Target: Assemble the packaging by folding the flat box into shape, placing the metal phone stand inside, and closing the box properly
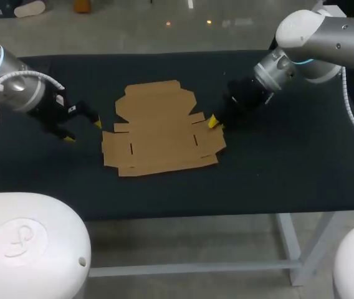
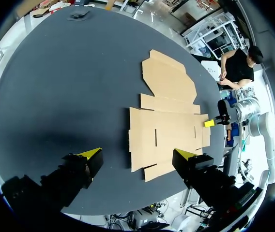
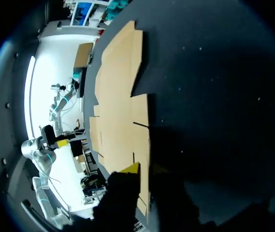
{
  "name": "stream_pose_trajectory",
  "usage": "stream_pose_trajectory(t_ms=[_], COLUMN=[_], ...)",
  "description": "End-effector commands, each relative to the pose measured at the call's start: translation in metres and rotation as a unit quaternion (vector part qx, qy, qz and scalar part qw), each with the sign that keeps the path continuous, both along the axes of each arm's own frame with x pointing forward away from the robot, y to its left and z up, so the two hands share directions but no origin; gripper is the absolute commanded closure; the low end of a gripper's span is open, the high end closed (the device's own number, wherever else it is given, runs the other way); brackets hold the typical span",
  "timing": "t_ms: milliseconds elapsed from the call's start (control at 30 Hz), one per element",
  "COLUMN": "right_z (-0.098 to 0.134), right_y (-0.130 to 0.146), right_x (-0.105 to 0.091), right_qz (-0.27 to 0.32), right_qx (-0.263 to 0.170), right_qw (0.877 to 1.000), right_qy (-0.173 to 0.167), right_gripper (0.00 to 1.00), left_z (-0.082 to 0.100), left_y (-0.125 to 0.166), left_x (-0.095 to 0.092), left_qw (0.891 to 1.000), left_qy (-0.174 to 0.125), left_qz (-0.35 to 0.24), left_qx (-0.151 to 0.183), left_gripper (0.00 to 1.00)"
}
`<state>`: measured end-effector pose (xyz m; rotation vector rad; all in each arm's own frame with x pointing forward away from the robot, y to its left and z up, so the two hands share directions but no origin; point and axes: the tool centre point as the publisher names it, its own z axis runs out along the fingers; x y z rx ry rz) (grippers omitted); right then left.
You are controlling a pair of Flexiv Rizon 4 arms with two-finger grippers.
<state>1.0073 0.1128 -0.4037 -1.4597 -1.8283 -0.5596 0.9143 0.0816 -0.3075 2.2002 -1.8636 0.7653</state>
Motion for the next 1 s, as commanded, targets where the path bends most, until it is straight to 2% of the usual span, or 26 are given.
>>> stream_pose_trajectory(t_ms=[33,400,667,1000], right_z=[0.001,0.007,0.004,-0.003], right_y=[0.004,-0.002,0.001,0.001], right_x=[-0.001,-0.029,-0.050,-0.065], right_qz=[0.035,-0.018,-0.034,-0.043], right_qx=[-0.005,0.017,0.028,0.035], right_qw=[0.999,0.999,0.998,0.998], right_qy=[0.023,-0.024,-0.033,-0.038], right_gripper=[1.00,1.00,1.00,1.00], left_z=[0.000,-0.001,-0.001,-0.001], left_y=[-0.001,0.000,0.000,-0.001], left_x=[-0.002,-0.002,0.001,0.002], left_qw=[1.000,1.000,1.000,0.999], left_qy=[0.000,-0.002,-0.004,-0.005], left_qz=[0.002,-0.010,-0.022,-0.032], left_qx=[0.003,0.000,0.000,0.000], left_gripper=[0.00,0.00,0.00,0.00])
